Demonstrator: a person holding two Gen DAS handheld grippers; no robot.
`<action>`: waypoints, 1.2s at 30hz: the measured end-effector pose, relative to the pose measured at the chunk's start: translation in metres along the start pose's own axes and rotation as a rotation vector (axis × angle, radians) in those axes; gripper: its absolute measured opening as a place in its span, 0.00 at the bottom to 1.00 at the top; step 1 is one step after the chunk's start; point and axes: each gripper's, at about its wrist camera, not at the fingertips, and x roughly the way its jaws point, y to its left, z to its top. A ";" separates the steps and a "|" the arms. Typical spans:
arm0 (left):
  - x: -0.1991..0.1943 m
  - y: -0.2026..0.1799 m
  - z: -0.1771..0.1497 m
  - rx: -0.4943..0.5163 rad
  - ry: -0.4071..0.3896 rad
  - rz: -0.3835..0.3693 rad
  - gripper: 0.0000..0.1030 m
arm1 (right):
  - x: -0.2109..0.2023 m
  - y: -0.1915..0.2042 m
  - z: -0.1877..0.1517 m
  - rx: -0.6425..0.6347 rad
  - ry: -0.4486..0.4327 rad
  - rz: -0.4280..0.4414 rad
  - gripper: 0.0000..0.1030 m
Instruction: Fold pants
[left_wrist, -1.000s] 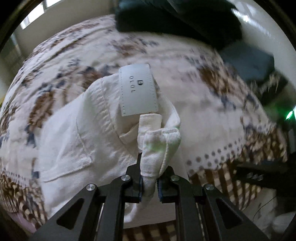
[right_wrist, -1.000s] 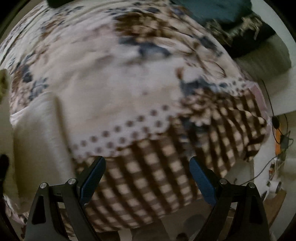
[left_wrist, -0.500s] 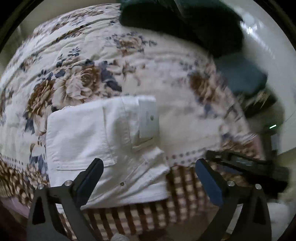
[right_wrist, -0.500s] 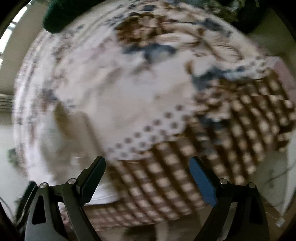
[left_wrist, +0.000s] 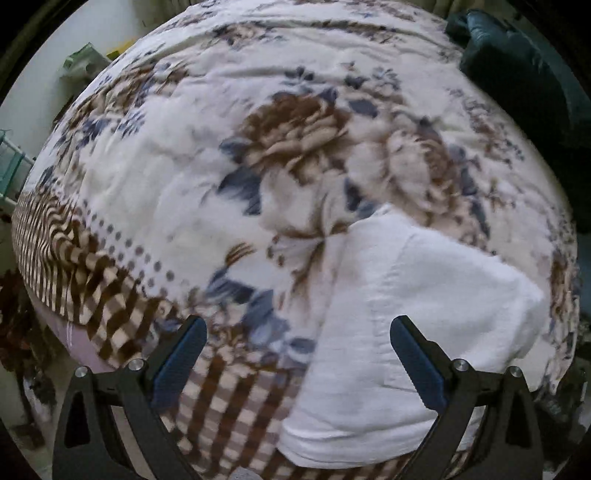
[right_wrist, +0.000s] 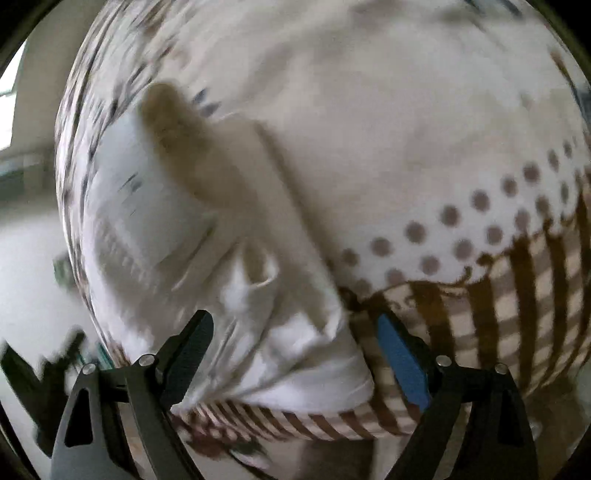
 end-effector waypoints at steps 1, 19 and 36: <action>0.002 0.001 -0.003 0.003 0.003 0.010 0.99 | 0.002 -0.002 -0.001 0.015 -0.005 0.050 0.87; 0.031 -0.006 -0.023 0.036 0.081 -0.007 0.99 | -0.058 -0.021 -0.061 -0.040 -0.065 0.028 0.40; 0.031 -0.019 0.003 0.028 0.079 -0.098 0.99 | -0.076 -0.024 -0.076 -0.077 -0.095 -0.118 0.09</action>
